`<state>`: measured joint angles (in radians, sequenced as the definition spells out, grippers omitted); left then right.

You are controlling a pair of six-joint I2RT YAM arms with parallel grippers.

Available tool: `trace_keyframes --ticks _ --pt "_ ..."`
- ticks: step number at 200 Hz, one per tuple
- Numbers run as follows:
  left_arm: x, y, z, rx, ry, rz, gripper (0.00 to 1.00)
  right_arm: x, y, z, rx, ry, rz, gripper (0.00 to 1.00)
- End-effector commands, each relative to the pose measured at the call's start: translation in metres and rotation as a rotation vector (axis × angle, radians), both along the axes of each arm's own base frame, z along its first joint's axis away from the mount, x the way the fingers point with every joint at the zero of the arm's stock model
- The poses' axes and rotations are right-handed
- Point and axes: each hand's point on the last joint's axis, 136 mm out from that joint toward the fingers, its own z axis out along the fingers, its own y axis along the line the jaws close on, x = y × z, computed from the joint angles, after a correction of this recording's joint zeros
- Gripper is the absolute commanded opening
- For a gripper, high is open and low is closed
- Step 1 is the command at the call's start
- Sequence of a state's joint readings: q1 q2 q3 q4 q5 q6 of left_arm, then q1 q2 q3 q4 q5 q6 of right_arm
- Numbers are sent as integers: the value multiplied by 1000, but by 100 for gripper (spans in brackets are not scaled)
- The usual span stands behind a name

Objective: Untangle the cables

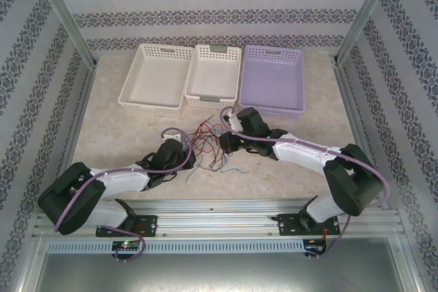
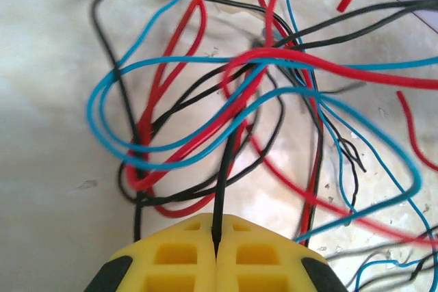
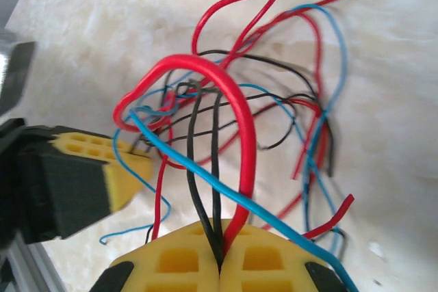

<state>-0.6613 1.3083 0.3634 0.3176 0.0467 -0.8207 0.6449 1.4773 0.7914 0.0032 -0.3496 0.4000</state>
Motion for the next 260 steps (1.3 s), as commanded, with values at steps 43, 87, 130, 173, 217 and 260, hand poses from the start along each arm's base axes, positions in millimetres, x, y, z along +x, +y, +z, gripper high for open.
trace_keyframes --ticks 43,87,130,173,217,260 --pt "-7 23 9 154 -9 5 0 2 -33 -12 -41 46 -66 0" --pt "-6 2 48 50 -99 -91 23 -8 -28 7 32 -21 -1 0" --pt "-8 -15 107 -78 -248 -169 61 -13 -25 17 78 -53 31 0" --pt "-11 -30 110 -76 -270 -277 72 -17 -17 30 155 -85 63 0" --pt "-12 -40 75 -32 -228 -355 72 -19 -10 49 223 -115 97 0" --pt "-9 -43 60 7 -233 -379 72 -24 -7 63 278 -127 135 0"
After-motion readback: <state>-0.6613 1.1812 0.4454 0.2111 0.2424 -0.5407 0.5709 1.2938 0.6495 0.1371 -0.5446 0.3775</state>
